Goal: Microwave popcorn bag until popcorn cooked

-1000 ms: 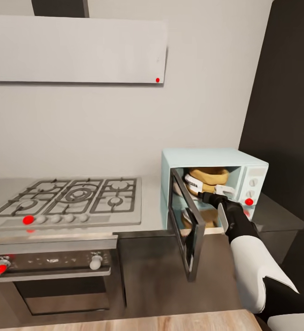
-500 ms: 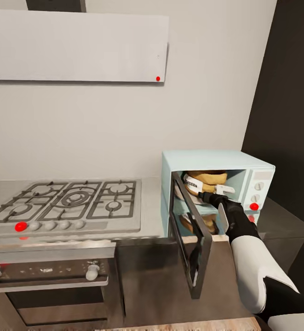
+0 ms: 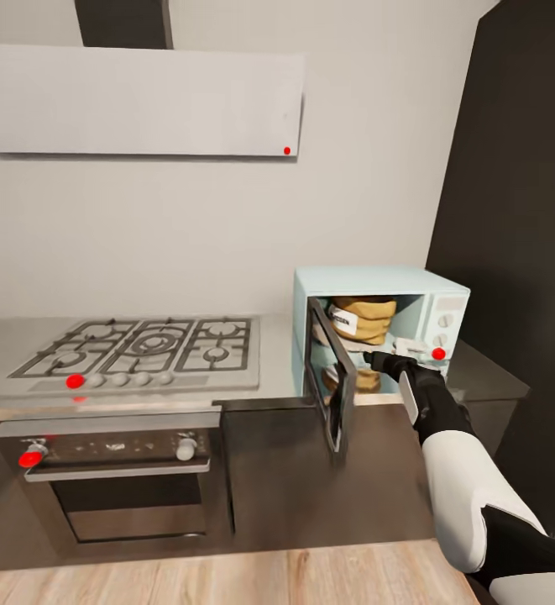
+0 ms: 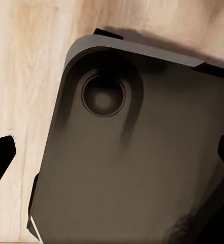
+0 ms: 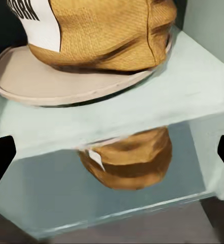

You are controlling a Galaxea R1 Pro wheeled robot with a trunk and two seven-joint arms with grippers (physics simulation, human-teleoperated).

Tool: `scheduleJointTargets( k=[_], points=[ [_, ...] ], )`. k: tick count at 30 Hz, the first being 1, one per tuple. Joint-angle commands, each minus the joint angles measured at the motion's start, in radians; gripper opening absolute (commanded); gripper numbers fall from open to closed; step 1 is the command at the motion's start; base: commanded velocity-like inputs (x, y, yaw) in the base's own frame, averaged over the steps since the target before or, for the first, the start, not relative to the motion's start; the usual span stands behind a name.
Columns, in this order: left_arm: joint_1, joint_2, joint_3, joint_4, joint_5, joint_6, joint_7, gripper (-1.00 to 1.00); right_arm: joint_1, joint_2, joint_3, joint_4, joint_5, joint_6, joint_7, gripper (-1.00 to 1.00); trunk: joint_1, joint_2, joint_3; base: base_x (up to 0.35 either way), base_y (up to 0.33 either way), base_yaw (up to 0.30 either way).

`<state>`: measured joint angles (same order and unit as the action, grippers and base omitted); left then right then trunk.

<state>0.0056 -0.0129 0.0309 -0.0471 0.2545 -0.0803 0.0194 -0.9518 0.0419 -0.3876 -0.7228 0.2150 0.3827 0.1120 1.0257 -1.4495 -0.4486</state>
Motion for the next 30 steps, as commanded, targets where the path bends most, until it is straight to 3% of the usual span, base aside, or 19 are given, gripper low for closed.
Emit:
scheduleJointTargets(
  k=[1, 7, 12, 16, 19, 21, 24, 26, 27, 30],
  points=[
    [0.001, 0.000, 0.002, -0.002, 0.002, -0.001, 0.002, 1.00, -0.001, 0.001, -0.007, -0.002, 0.011, 0.005, 0.009, 1.00, -0.001, -0.001, -0.001, -0.346, 0.000, 0.000],
    [0.001, -0.001, 0.002, -0.002, 0.002, -0.001, 0.002, 1.00, -0.001, 0.000, -0.005, -0.004, 0.015, 0.014, 0.008, 1.00, -0.001, -0.001, -0.001, -0.346, 0.000, 0.000],
    [0.001, -0.001, 0.001, -0.002, 0.001, -0.001, 0.002, 1.00, -0.001, -0.001, -0.005, -0.003, 0.051, 0.025, 0.008, 1.00, -0.001, -0.001, -0.001, -0.346, 0.000, 0.000],
    [0.001, -0.001, 0.001, -0.001, 0.000, -0.001, 0.002, 1.00, 0.002, -0.009, -0.006, -0.005, 0.070, 0.175, 0.009, 1.00, -0.001, -0.001, -0.001, -0.346, 0.000, 0.000],
    [0.001, 0.000, 0.002, -0.002, 0.000, -0.001, 0.002, 1.00, 0.086, -0.016, -0.005, -0.003, 0.151, 0.192, 0.005, 1.00, -0.001, -0.001, -0.001, -0.281, 0.000, 0.000],
    [0.001, 0.000, 0.001, -0.002, 0.001, -0.001, 0.002, 1.00, 0.174, -0.017, -0.005, 0.007, 0.204, 0.193, 0.000, 1.00, -0.001, -0.001, -0.001, -0.097, 0.000, 0.000],
    [0.001, 0.000, 0.001, -0.002, 0.002, -0.001, 0.002, 1.00, 0.283, -0.025, -0.007, 0.060, 0.229, 0.193, -0.004, 1.00, -0.001, -0.001, -0.001, -0.026, 0.000, 0.000],
    [0.001, 0.001, -0.001, -0.002, 0.002, -0.001, 0.005, 1.00, 0.355, -0.058, -0.008, 0.153, 0.233, 0.187, -0.015, 1.00, -0.001, -0.001, -0.001, -0.006, 0.000, 0.000],
    [0.001, 0.001, 0.000, -0.004, 0.003, -0.001, 0.007, 1.00, 0.394, -0.079, -0.008, 0.242, 0.233, 0.179, -0.019, 1.00, -0.001, -0.001, -0.001, -0.002, 0.000, 0.000],
    [0.001, 0.000, 0.000, -0.030, 0.002, -0.001, 0.009, 1.00, 0.435, -0.129, -0.008, 0.519, 0.232, 0.093, -0.024, 1.00, -0.001, -0.001, -0.001, 0.000, 0.000, 0.000]
  ],
)
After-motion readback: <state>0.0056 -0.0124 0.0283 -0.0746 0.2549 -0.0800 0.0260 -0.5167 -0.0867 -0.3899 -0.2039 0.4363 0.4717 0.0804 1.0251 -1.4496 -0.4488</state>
